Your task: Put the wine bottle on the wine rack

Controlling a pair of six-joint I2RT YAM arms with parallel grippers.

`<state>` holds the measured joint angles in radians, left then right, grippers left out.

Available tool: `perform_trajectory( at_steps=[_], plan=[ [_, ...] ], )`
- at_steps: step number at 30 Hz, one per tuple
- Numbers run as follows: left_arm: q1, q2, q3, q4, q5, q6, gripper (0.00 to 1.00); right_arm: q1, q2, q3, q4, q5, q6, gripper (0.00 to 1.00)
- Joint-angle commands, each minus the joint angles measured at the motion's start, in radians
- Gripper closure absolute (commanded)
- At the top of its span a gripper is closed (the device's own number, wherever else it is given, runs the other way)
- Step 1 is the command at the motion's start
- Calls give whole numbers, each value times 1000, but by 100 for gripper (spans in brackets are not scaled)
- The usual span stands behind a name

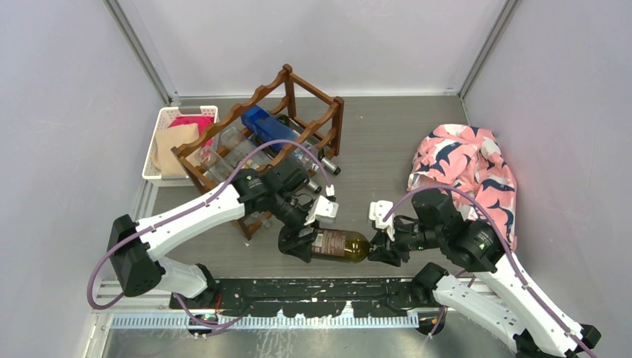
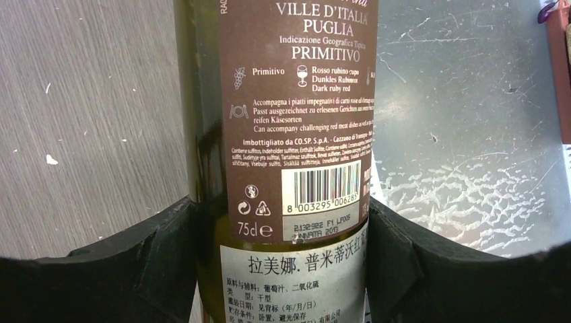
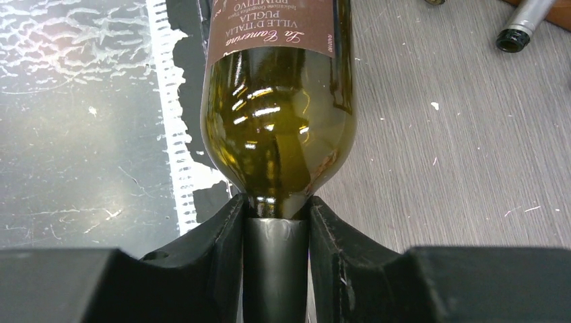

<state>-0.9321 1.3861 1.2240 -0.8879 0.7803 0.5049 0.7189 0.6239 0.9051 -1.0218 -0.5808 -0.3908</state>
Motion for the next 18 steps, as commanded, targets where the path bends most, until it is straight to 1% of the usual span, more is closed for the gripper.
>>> perform_trajectory(
  at_steps=[1, 5, 10, 12, 18],
  plan=[
    [4, -19, 18, 135, 84, -24, 71, 8, -35, 16, 66, -24, 65, 99],
    [4, -12, 20, 133, 70, -26, 51, 7, -68, 17, 80, -19, 79, 99],
    [4, -38, 1, 175, 38, -44, 29, 7, -81, 16, 63, 8, 77, 99],
    [4, -57, -9, 202, 29, -52, 22, 7, -86, 14, 59, 15, 77, 99],
    [4, -111, -17, 228, 16, -65, 10, 7, -114, 4, 60, 42, 83, 99]
  ],
)
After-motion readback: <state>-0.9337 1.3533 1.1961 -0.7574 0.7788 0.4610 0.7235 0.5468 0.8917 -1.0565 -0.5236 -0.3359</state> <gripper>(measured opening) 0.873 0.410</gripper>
